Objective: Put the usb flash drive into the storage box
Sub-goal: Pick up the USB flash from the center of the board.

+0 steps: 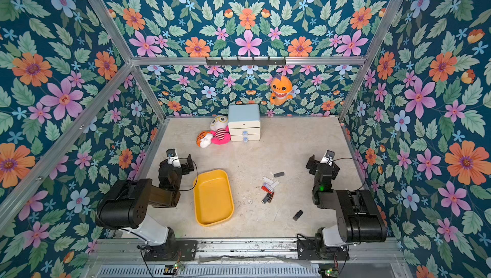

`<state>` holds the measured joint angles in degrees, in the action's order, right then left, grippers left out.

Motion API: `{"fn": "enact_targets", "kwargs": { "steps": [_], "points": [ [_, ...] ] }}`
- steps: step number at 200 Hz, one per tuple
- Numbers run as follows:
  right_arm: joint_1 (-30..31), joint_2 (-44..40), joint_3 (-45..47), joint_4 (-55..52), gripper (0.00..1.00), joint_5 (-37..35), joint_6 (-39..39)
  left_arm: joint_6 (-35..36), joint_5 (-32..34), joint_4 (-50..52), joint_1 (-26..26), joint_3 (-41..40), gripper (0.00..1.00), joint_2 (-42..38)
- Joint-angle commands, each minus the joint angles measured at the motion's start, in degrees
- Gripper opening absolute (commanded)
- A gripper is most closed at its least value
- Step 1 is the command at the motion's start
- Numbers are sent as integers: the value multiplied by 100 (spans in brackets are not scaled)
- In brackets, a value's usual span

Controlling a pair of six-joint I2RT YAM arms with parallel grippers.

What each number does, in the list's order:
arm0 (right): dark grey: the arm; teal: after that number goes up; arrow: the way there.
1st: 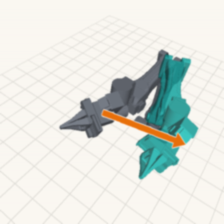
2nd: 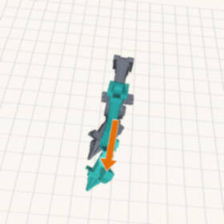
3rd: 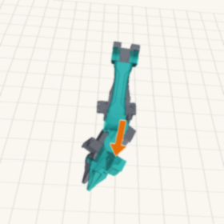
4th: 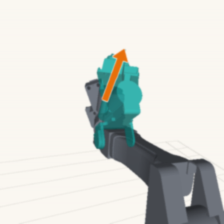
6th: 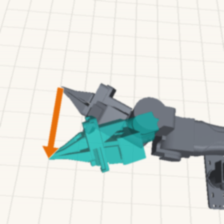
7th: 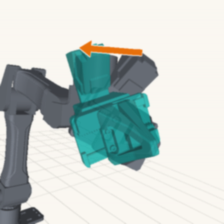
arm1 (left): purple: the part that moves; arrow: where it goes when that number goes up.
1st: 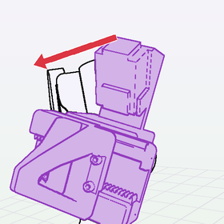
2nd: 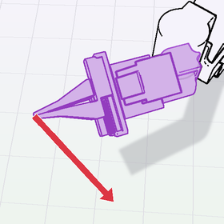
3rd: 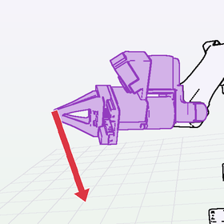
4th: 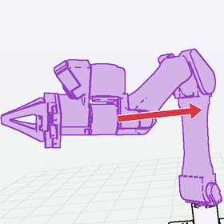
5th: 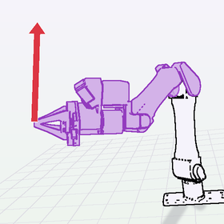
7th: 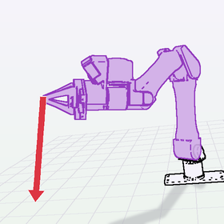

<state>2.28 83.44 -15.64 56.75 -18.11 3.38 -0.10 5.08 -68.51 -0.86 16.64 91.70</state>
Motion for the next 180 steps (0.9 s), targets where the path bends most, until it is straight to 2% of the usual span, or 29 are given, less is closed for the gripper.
{"fn": "enact_targets", "kwargs": {
  "steps": [1, 116, 121, 128, 138, 155, 168, 180],
  "points": [
    [3, -3, -7, 39, 99, 0, -20, -52, -1, -31, 5, 14, 99, -6],
    [-34, -20, -25, -42, 99, 109, 22, -41, 16, -49, -2, -9, 99, -8],
    [-36, -28, -27, -41, 99, 114, 23, -42, 148, -76, -34, -7, 99, -24],
    [-40, -19, -11, -16, 99, 115, 19, -79, 665, -102, -148, 10, 99, -96],
    [-35, -84, -23, -36, 99, -10, -18, -104, 1176, 507, -278, 144, 99, -429],
    [106, -932, -313, -1245, 99, -124, -108, -88, 1135, 1872, -371, 615, 99, -1209],
    [250, -1847, -605, -2342, 99, -311, 85, -877, 1250, 2739, -404, 890, 99, -1912],
    [246, -2604, -706, -2894, 99, 41, 503, -1505, 1193, 3524, -397, 1115, 99, -2491]
  ]
}}
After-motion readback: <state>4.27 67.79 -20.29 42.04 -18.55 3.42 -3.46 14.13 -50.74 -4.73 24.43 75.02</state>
